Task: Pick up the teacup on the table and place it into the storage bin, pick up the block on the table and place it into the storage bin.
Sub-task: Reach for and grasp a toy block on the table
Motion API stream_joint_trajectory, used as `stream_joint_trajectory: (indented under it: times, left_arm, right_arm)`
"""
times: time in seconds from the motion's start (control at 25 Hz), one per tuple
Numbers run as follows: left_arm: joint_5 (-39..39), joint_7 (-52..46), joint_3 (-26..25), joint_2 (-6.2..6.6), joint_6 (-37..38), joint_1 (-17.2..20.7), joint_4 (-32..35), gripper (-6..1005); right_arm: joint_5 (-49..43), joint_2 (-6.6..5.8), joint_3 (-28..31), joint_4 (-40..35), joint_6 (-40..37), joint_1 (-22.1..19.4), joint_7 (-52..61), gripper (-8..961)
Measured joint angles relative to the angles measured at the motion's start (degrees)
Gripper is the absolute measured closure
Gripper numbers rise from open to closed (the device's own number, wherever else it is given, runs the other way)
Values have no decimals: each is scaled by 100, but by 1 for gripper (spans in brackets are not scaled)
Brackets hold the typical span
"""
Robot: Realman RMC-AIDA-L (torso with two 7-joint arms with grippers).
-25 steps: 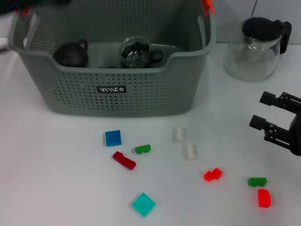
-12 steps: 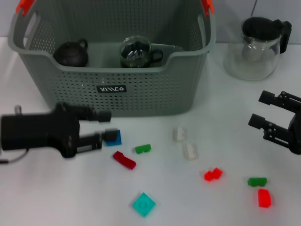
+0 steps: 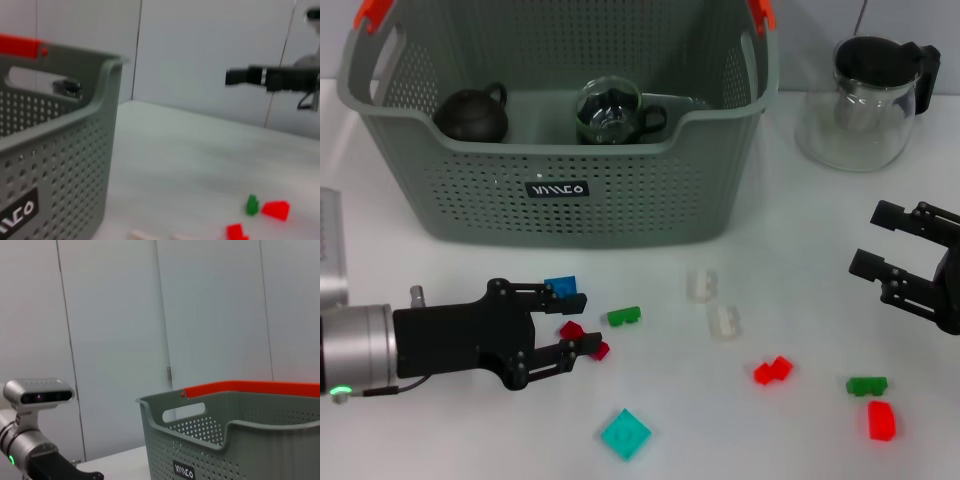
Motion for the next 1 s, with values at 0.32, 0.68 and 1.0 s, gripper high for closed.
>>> stream_joint_trajectory:
  times: [0.32, 0.68, 1.0]
  left_arm:
    - [-136, 842, -255, 14, -885, -53, -572, 529]
    - [-107, 681, -215, 33, -1935, -289, -796, 527]
    - [25, 242, 118, 42, -2515, -486, -971, 525]
  right_arm:
    - [0, 0, -2, 0, 19, 20, 0, 267]
    - [0, 0, 0, 0, 0, 24, 8, 268]
    - [0, 0, -1, 0, 9, 21, 9, 268]
